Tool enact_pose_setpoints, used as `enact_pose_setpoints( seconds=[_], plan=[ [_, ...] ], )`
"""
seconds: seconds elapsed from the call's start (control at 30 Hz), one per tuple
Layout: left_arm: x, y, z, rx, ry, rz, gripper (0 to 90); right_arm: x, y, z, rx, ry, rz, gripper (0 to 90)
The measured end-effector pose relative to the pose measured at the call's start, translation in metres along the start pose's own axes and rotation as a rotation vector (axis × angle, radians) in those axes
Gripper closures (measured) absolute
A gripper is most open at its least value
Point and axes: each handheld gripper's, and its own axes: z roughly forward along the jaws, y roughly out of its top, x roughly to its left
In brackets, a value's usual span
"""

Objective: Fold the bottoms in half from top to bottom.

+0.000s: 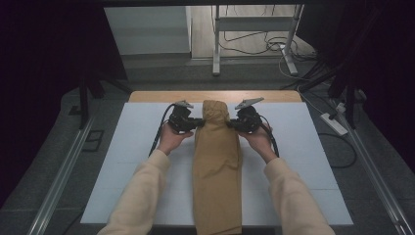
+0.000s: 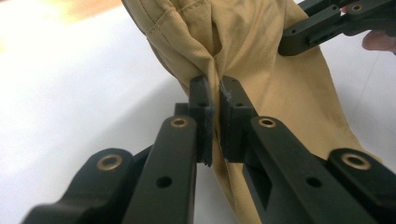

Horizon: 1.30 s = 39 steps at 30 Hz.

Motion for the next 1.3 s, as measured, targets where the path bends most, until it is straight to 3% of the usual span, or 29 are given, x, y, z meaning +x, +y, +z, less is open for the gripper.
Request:
enact_pose_setpoints(
  seconds=[0.17,0.8,1.3],
  plan=[
    [0.000,0.008,-0.006,-0.014,0.007,0.017,84.5,-0.003,0.011,-0.004,-0.025,-0.010,-0.008,83.1],
    [-0.008,-0.011,-0.004,0.010,-0.028,0.028,84.4,0.003,-0.007,-0.001,0.001,0.034,0.006,83.2],
    [-0.026,-0.021,-0.017,-0.009,-0.047,0.063,84.4,0.015,-0.015,-0.017,-0.022,0.067,-0.008,83.1]
  ],
)
